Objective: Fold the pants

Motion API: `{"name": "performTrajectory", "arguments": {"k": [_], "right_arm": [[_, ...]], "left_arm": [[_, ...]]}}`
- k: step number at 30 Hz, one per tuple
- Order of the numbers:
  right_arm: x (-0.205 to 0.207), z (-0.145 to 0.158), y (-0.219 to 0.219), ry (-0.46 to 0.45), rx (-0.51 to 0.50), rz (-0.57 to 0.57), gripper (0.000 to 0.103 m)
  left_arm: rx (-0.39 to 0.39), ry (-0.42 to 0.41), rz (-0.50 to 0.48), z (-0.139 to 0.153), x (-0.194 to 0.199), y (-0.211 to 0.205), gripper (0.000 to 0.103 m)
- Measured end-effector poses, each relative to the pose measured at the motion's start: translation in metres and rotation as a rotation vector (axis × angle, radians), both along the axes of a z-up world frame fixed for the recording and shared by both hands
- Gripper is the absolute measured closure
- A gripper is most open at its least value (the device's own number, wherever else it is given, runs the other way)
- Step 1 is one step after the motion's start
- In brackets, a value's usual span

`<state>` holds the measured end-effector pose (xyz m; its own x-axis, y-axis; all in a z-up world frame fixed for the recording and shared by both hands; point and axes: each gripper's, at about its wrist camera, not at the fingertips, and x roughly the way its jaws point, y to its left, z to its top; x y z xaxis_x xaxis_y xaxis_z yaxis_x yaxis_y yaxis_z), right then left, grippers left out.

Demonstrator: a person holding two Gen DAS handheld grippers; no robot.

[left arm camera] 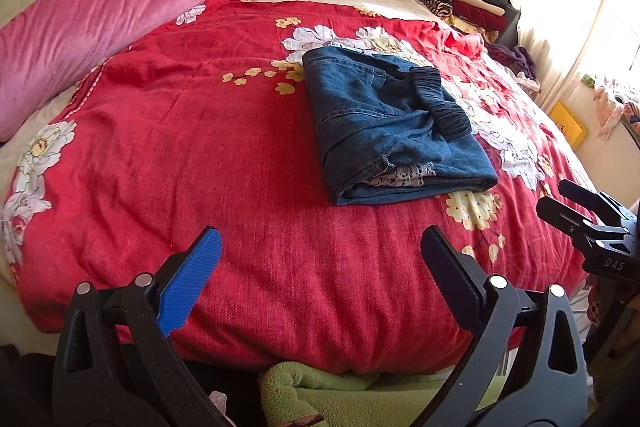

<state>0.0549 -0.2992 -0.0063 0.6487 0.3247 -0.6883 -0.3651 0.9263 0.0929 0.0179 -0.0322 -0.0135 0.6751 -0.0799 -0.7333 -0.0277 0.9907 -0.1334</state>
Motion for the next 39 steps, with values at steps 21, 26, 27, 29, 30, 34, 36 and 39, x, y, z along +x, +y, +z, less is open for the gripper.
{"name": "performTrajectory", "arguments": {"k": [21, 26, 27, 29, 30, 34, 36, 39], "right_arm": [[-0.0023, -0.0012, 0.0023, -0.001, -0.010, 0.007, 0.005], [-0.0026, -0.0013, 0.0023, -0.002, -0.009, 0.004, 0.005], [-0.0026, -0.0014, 0.0024, -0.001, -0.008, 0.005, 0.005], [-0.0025, -0.0014, 0.0024, -0.001, -0.011, 0.007, 0.005], [-0.0024, -0.0011, 0.0024, -0.001, -0.012, 0.008, 0.005], [-0.0026, -0.0012, 0.0022, -0.001, -0.010, 0.006, 0.005], [-0.0027, -0.0011, 0.0018, -0.002, -0.010, 0.006, 0.005], [-0.0026, -0.0010, 0.0021, -0.002, -0.010, 0.006, 0.005]], "left_arm": [[-0.002, 0.011, -0.005, -0.0016, 0.0013, -0.0005, 0.009], [-0.002, 0.010, -0.007, -0.0015, 0.0016, -0.0003, 0.009], [-0.003, 0.011, -0.006, -0.0015, 0.0016, -0.0002, 0.009], [-0.002, 0.010, -0.007, -0.0015, 0.0014, -0.0001, 0.009], [-0.003, 0.010, -0.007, -0.0014, 0.0013, 0.0000, 0.009], [-0.004, 0.009, -0.007, -0.0012, 0.0017, -0.0002, 0.009], [-0.004, 0.010, -0.007, -0.0011, 0.0018, -0.0003, 0.009], [-0.004, 0.009, -0.007, -0.0011, 0.0016, -0.0003, 0.009]]}}
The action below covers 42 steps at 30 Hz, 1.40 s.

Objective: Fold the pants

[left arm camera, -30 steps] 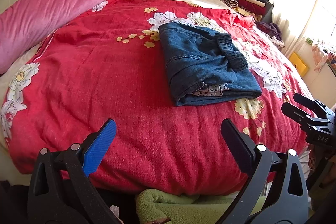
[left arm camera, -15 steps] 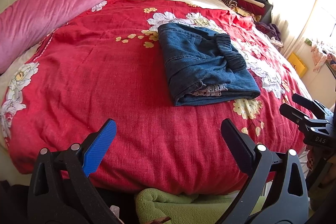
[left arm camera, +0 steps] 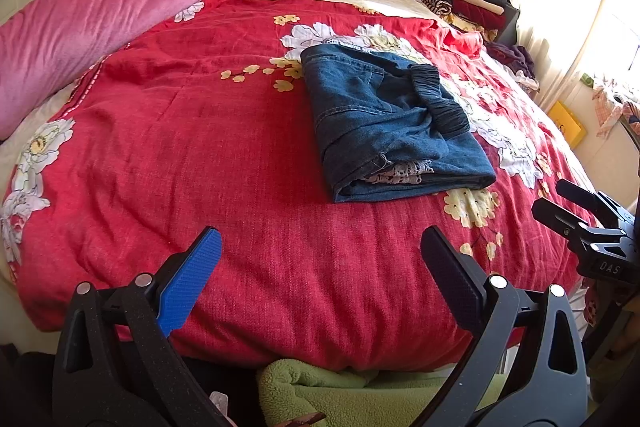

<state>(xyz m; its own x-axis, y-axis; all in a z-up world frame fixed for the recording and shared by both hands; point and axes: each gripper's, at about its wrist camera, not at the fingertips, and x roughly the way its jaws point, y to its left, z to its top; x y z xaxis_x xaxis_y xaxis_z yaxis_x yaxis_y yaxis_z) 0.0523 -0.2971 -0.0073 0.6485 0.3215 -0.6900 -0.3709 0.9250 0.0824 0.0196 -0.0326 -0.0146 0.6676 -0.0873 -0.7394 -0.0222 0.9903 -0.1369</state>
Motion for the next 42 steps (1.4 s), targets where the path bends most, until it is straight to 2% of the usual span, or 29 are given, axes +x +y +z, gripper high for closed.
{"name": "performTrajectory", "arguments": {"k": [37, 42], "right_arm": [[0.002, -0.001, -0.008, 0.006, -0.016, -0.025, 0.004], [0.006, 0.000, -0.016, -0.003, -0.029, -0.047, 0.004]], "left_arm": [[-0.012, 0.006, -0.009, -0.001, -0.001, 0.000, 0.009], [0.014, 0.031, 0.021, -0.004, 0.002, 0.003, 0.009]]}}
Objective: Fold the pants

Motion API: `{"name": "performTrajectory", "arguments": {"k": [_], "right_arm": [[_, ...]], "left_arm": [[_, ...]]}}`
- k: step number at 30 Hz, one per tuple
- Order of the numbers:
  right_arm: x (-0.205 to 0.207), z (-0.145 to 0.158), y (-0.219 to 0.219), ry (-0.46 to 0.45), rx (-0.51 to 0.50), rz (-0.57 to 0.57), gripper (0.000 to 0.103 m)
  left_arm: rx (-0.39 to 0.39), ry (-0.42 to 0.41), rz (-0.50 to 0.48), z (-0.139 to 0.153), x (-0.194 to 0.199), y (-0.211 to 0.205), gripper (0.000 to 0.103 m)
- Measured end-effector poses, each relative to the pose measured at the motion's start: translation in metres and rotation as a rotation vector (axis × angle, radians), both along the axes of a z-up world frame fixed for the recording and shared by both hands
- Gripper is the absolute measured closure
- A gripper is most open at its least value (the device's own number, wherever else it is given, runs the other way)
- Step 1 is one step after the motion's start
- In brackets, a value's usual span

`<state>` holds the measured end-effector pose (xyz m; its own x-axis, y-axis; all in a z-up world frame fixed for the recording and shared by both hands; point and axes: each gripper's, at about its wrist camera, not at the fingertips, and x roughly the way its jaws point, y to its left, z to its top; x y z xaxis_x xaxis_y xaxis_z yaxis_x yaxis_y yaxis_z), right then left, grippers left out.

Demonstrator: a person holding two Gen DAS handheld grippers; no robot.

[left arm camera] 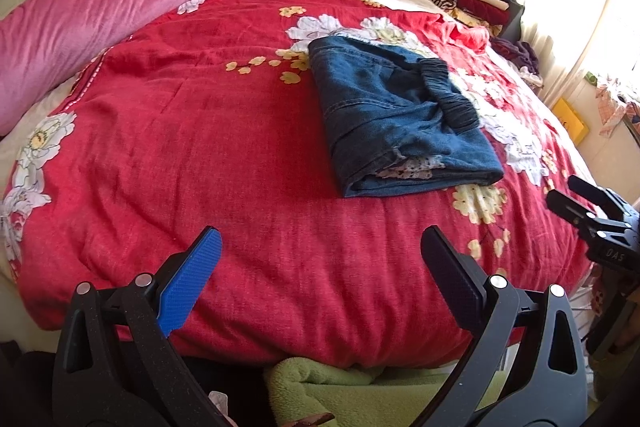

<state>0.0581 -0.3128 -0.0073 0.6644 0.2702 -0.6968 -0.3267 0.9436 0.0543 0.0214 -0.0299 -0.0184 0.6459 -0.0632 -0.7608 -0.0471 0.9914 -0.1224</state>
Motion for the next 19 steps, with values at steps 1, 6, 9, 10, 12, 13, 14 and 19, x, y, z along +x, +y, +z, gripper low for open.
{"name": "performTrajectory", "arguments": {"k": [1, 6, 9, 10, 12, 13, 14, 19], "right_arm": [[0.002, 0.000, -0.003, -0.003, -0.005, -0.010, 0.004], [0.016, -0.001, -0.029, -0.008, -0.018, -0.078, 0.004], [0.038, -0.003, -0.062, 0.000, -0.011, -0.167, 0.005], [0.046, -0.003, -0.074, -0.003, -0.011, -0.197, 0.005], [0.064, -0.004, -0.102, -0.005, -0.016, -0.266, 0.005], [0.079, -0.006, -0.122, 0.011, -0.005, -0.304, 0.004], [0.091, -0.008, -0.137, 0.023, -0.003, -0.333, 0.005], [0.164, -0.025, -0.228, 0.057, -0.039, -0.535, 0.005]], "left_arm": [[0.003, 0.001, 0.007, -0.001, 0.001, 0.002, 0.009], [0.030, 0.015, 0.114, -0.002, 0.007, 0.028, 0.009], [0.022, 0.008, 0.165, 0.005, 0.015, 0.056, 0.010], [0.028, 0.007, 0.188, 0.008, 0.020, 0.067, 0.009], [0.057, 0.017, 0.245, 0.011, 0.038, 0.097, 0.009], [0.067, 0.028, 0.278, 0.011, 0.048, 0.113, 0.009], [0.072, 0.042, 0.310, 0.010, 0.060, 0.128, 0.009], [0.041, 0.124, 0.352, -0.008, 0.139, 0.199, 0.009]]}}
